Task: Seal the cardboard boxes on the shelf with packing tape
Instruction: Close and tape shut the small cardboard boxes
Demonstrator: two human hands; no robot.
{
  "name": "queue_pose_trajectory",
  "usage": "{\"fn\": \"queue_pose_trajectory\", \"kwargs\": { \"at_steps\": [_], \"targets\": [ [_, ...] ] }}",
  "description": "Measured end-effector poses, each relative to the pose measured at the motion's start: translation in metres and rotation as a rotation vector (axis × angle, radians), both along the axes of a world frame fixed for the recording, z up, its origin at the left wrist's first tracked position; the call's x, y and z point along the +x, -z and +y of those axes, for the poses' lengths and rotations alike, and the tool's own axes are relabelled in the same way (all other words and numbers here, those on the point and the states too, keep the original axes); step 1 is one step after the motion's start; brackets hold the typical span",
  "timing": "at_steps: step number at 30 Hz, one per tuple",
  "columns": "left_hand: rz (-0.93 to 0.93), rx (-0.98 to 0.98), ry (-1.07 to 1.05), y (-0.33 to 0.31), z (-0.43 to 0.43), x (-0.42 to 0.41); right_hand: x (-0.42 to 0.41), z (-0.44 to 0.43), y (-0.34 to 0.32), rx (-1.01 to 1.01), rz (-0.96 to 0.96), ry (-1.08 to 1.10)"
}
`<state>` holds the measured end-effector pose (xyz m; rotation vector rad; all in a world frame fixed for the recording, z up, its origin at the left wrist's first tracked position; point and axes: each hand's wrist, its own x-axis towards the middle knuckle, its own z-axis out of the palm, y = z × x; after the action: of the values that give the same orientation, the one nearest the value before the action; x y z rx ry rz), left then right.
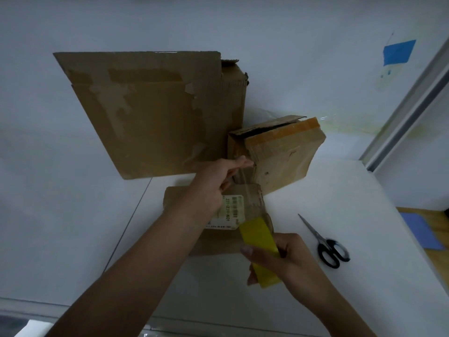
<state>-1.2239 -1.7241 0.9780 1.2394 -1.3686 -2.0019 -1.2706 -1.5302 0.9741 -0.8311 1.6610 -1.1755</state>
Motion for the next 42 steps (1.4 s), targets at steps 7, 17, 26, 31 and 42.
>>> {"fn": "queue_pose_trajectory", "kwargs": {
  "at_steps": [7, 17, 26, 31, 42],
  "targets": [
    [-0.043, -0.009, -0.053, 0.009, -0.007, -0.011, 0.009, 0.002, 0.012, 0.31, -0.287, 0.098],
    [-0.212, -0.748, 0.116, 0.067, -0.02, -0.004, 0.016, -0.005, 0.025, 0.306, -0.389, 0.082],
    [-0.22, -0.726, -0.02, 0.073, -0.024, 0.028, 0.031, -0.008, 0.032, 0.273, -0.432, 0.029],
    [-0.288, -0.632, -0.17, 0.071, -0.024, 0.046, 0.036, -0.013, 0.033, 0.256, -0.342, 0.017],
    [-0.325, -0.699, -0.161, 0.075, -0.03, 0.038, 0.028, -0.012, 0.027, 0.285, -0.168, 0.013]
  ]
}}
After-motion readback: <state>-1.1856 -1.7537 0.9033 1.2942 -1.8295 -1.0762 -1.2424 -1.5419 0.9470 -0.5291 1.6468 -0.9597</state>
